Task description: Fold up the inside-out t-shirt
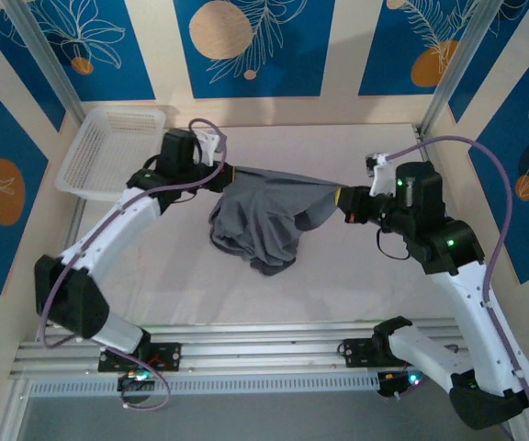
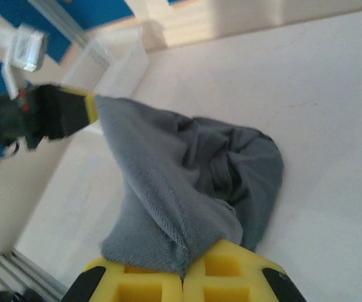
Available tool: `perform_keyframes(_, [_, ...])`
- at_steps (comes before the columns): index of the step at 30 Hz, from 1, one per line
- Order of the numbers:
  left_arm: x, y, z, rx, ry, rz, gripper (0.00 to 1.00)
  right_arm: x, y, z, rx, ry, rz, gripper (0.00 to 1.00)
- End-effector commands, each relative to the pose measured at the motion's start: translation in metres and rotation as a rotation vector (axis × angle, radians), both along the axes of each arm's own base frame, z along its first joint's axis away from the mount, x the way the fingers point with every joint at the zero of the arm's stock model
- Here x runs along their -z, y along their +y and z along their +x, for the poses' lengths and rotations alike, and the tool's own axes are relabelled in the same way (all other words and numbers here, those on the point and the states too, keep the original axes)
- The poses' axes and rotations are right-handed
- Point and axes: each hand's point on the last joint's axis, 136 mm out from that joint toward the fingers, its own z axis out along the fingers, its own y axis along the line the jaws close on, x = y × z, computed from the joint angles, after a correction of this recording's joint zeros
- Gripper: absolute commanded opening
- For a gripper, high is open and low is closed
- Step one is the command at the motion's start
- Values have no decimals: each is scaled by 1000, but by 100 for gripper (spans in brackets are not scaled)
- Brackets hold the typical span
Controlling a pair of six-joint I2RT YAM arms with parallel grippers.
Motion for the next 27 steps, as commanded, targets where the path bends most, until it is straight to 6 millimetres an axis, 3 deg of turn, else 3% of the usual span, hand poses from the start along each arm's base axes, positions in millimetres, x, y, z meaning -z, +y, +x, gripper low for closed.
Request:
perform_keyframes(1, [38,8,13,-64,74,22,0,29,0,-13,-60,70,-228,0])
perform_keyframes(5, [37,13,8,-78,60,16,2,60,60,-32,-325,215,-252,0])
perform_keyframes(7, [25,21,1,-91,30,30,23,70,98,-37,-426,270,-186,0])
perform_keyframes(9, [8,32,-9,-116,-12,43,41,74,148,-46,-552,308,-51,0])
perform_keyframes(10, [-2,40,-16,-137,-39,50,47,72,174,-52,-620,318,22,0])
perform_keyframes(12, [-20,54,-28,-179,-87,59,54,64,216,-62,-730,305,118,10])
perform_keyframes(15, [-37,66,-47,-204,-127,48,56,45,239,-67,-815,242,155,20])
perform_keyframes(18, [-36,55,-61,-143,-89,23,56,35,211,-44,-721,218,199,36])
perform_keyframes(21, [-21,29,-69,-57,-49,68,56,34,148,0,-472,221,345,40])
perform_keyframes(24, [3,-20,-78,77,-25,159,59,64,67,39,-88,212,362,41])
perform_keyframes(26, [22,-63,-86,179,6,227,66,93,20,48,120,250,290,41])
perform_keyframes(27, [31,-79,-88,213,20,265,71,104,6,49,173,271,261,41])
